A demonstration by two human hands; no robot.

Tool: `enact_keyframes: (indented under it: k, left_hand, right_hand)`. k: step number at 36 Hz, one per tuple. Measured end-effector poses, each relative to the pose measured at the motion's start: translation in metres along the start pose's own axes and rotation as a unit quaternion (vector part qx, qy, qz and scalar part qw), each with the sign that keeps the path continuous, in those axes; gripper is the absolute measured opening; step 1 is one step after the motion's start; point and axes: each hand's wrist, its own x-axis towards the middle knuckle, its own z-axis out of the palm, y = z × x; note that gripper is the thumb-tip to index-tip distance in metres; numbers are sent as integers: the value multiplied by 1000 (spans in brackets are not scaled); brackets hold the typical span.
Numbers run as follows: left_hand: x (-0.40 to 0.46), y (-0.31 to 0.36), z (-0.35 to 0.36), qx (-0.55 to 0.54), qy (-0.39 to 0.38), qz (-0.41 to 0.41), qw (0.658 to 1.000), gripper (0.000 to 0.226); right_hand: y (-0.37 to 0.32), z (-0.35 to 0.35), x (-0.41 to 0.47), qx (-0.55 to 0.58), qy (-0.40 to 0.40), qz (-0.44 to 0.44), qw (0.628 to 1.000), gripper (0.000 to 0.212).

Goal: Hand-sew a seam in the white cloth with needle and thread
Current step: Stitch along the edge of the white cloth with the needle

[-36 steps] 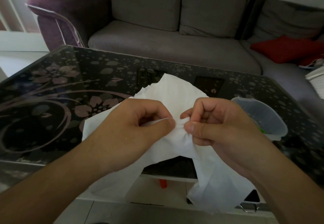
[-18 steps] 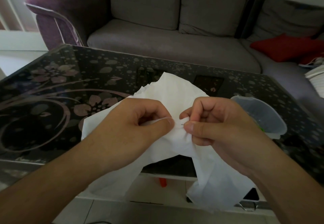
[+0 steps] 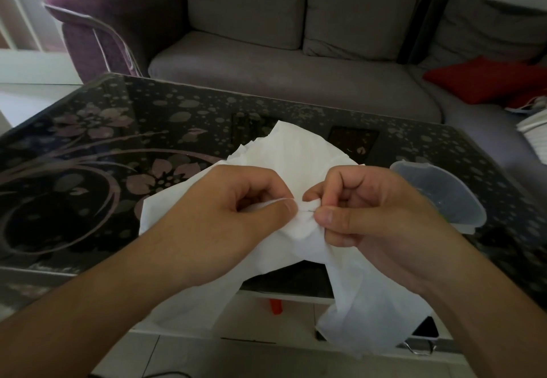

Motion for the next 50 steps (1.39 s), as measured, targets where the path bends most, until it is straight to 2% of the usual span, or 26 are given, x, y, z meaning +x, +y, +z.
enact_keyframes:
  k: [15,21,30,39,42,47,50]
  left_hand:
    - [0,-2,0,-34,-19,14,999,18]
    - [0,-4,1,-54,-26,5,998,17]
    - [-1,-6,5,-82,-24,-7,996,18]
    - [-2,-6,8,-159,-4,-16,987,19]
    - [-1,-6,6,-179,2,-20,984,23]
    - [2,-7,4,-170,24,-26,985,14]
    - [3,-6,3,-173,31,-31,984,14]
  right_hand:
    - [1,3,-1,24,-18,-2,1000,31]
    - [8,1,2,44,-34,-7,998,13]
    - [15,2,3,73,-35,-21,996,8]
    - [11,7,2,-71,46,-28,996,3]
    - [8,4,1,-99,60,-25,993,11]
    - [4,1,0,-156,80,-24,984,23]
    - [5,-2,1,-177,90,-32,980,22]
